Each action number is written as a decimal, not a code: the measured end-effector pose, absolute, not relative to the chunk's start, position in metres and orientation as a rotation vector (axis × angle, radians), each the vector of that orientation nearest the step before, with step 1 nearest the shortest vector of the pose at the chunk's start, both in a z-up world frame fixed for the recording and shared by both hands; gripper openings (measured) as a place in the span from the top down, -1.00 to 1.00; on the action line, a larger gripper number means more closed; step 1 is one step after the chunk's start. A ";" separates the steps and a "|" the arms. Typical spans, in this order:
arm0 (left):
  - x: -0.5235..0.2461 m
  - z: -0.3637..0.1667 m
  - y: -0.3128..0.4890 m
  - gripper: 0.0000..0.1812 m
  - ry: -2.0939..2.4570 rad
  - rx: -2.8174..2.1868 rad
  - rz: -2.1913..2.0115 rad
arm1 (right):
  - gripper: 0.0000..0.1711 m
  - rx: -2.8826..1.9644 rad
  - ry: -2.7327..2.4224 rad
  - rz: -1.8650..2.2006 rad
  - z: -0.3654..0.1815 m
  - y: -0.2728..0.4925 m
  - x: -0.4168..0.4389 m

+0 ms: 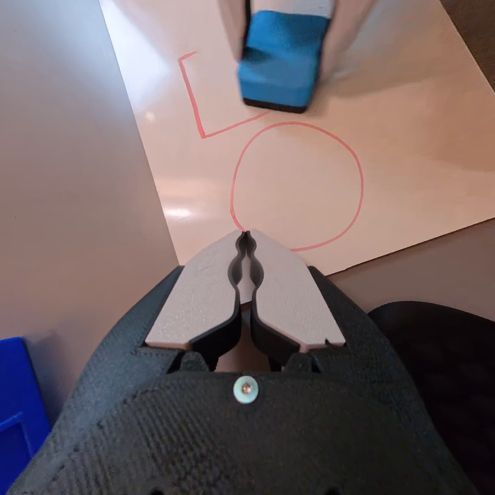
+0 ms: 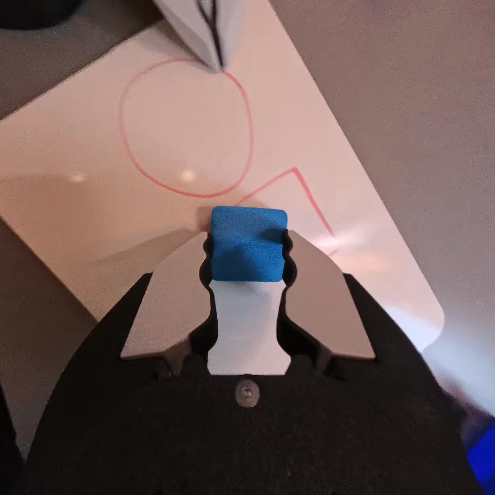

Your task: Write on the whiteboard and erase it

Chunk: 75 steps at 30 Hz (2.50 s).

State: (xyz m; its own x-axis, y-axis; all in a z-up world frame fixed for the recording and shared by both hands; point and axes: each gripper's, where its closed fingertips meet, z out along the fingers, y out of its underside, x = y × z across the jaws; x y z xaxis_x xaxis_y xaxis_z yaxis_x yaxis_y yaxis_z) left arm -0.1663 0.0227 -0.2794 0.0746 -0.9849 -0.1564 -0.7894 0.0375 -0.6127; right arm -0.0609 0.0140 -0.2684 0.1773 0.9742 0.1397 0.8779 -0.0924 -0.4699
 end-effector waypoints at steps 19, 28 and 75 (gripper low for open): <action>-0.167 -0.280 0.023 0.99 1.757 -1.802 -0.443 | 0.40 -2.134 -1.672 0.093 -0.269 0.036 -0.021; -0.166 -0.280 0.022 0.99 1.758 -1.801 -0.443 | 0.40 -2.129 -1.743 0.049 -0.272 0.025 -0.002; -0.144 -0.265 -0.096 1.00 2.244 -1.394 -0.796 | 0.39 -2.067 -1.806 0.065 -0.272 0.031 -0.011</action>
